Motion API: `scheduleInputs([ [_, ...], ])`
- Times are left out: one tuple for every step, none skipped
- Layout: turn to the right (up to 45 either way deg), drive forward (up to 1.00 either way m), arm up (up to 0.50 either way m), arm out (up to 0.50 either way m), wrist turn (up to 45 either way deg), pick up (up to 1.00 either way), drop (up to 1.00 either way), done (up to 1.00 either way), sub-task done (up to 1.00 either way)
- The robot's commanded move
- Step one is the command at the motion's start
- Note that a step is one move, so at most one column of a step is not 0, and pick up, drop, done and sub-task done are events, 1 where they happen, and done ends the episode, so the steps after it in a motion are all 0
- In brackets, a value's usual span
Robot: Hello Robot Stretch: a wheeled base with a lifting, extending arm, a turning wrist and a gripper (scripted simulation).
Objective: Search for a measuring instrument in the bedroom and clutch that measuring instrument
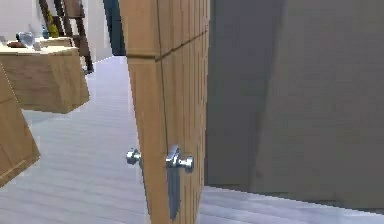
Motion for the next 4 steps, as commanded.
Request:
scheduleInputs([
  [-45.0,0.0,0.0,0.0,0.0,0.0,0.0,0.0,0.0],
  [-30.0,0.0,0.0,0.0,0.0,0.0,0.0,0.0,0.0],
  [0.0,1.0,0.0,0.0,0.0,0.0,0.0,0.0,0.0],
  [0.0,1.0,0.0,0.0,0.0,0.0,0.0,0.0,0.0],
])
